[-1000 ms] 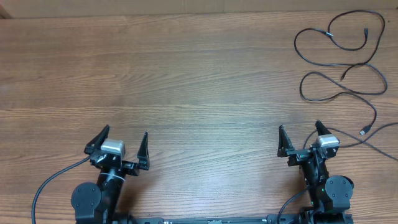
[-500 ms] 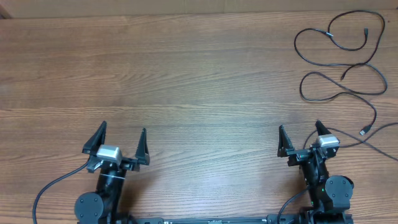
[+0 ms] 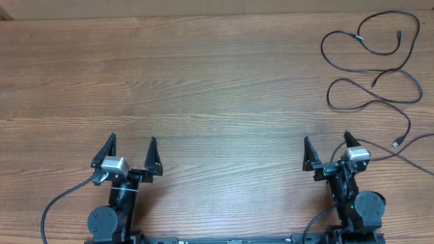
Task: Untangle cables
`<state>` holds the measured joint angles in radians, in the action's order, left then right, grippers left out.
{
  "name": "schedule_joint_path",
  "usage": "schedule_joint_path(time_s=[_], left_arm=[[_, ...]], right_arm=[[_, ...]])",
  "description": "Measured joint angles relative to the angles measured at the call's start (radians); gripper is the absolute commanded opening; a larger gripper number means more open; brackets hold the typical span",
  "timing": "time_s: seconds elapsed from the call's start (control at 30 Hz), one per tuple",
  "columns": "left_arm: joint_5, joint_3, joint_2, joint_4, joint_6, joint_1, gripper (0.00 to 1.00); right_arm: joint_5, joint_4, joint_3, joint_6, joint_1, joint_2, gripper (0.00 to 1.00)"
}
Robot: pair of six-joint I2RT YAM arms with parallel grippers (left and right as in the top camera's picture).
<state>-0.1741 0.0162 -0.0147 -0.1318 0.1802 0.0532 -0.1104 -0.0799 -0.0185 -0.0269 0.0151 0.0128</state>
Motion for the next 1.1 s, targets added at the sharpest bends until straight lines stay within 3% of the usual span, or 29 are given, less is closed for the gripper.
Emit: schedule_joint_path(time_s=[0.37, 0.7, 1.1], left_arm=[[0.051, -0.008, 0.002, 0.198, -0.041, 0.000, 1.00], [0.091, -0.008, 0.002, 0.203, -0.126, 0.000, 1.00], [0.157, -0.008, 0.002, 0.209, -0.098, 0.000, 1.00]], right_arm=[[0.005, 0.000, 0.000, 0.000, 0.000, 0.000, 1.00], [0.006, 0.000, 0.000, 0.000, 0.000, 0.000, 1.00], [0.006, 0.000, 0.000, 0.000, 0.000, 0.000, 1.00]])
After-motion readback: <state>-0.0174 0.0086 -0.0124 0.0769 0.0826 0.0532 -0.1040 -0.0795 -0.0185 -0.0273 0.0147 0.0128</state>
